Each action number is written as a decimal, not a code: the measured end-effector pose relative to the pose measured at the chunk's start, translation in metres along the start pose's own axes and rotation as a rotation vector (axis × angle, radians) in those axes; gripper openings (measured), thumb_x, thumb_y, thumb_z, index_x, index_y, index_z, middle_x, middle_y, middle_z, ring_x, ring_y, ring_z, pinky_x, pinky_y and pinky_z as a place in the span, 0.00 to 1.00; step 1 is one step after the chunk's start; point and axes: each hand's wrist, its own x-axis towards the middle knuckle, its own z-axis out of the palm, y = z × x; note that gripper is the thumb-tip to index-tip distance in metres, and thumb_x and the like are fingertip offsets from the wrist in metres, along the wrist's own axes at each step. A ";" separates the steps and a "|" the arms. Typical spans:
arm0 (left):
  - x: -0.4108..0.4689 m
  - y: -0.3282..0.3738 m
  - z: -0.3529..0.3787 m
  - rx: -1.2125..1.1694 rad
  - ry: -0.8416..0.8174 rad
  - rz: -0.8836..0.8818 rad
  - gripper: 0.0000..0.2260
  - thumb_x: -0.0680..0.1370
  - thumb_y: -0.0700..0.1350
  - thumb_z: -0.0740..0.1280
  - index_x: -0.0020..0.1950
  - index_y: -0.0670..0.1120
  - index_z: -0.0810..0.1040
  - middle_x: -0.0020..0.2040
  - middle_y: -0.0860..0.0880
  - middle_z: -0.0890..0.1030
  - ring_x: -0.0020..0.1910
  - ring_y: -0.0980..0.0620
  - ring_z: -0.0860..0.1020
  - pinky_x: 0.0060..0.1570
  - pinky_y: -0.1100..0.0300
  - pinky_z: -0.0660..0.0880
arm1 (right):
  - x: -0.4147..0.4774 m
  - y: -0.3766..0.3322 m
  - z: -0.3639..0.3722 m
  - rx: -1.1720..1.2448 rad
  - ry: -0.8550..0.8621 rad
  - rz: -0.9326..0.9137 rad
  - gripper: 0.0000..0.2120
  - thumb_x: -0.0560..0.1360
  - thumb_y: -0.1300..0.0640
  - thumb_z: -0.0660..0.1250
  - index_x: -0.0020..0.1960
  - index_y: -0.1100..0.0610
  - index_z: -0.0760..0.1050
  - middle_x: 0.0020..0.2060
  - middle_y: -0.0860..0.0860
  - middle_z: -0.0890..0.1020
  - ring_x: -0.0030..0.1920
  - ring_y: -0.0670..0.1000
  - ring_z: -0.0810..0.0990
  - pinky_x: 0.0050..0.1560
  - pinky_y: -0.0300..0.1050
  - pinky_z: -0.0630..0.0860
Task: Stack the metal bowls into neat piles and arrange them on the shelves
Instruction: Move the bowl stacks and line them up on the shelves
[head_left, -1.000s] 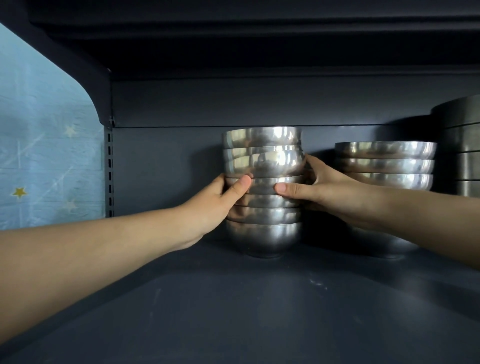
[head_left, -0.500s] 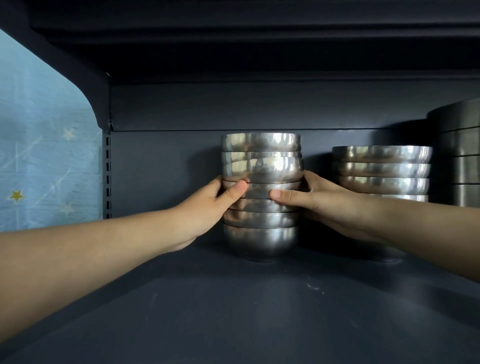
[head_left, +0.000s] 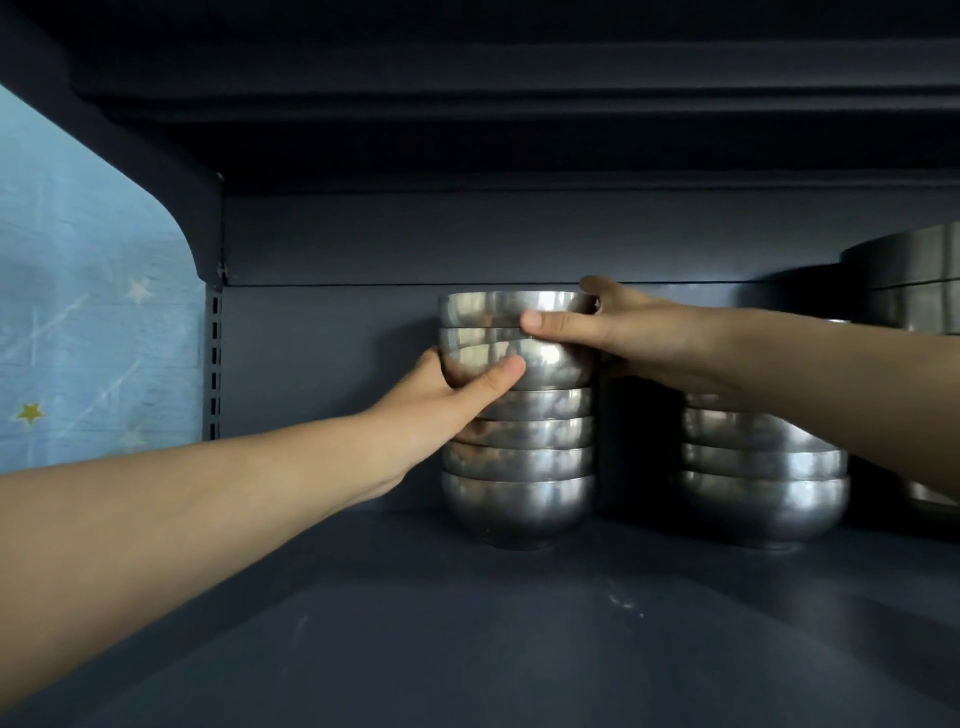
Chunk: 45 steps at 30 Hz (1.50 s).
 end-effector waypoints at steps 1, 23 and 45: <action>0.000 0.000 0.000 -0.008 0.004 -0.001 0.32 0.59 0.65 0.66 0.56 0.49 0.72 0.45 0.56 0.80 0.33 0.68 0.79 0.34 0.76 0.72 | 0.002 0.000 0.000 0.006 -0.003 0.001 0.52 0.51 0.31 0.70 0.68 0.55 0.62 0.51 0.45 0.72 0.59 0.50 0.71 0.59 0.46 0.70; 0.005 -0.009 -0.012 -0.009 -0.083 -0.015 0.39 0.61 0.64 0.70 0.68 0.56 0.62 0.55 0.62 0.78 0.45 0.69 0.79 0.62 0.62 0.66 | 0.006 0.019 0.014 0.163 0.265 -0.020 0.47 0.41 0.22 0.68 0.48 0.55 0.80 0.48 0.47 0.84 0.53 0.48 0.80 0.61 0.47 0.74; 0.009 -0.020 -0.012 0.041 -0.123 -0.001 0.57 0.53 0.63 0.75 0.75 0.56 0.50 0.60 0.59 0.77 0.60 0.61 0.75 0.69 0.55 0.66 | -0.004 0.022 0.010 0.150 -0.117 -0.143 0.22 0.60 0.47 0.76 0.53 0.50 0.77 0.50 0.45 0.85 0.54 0.44 0.82 0.59 0.40 0.75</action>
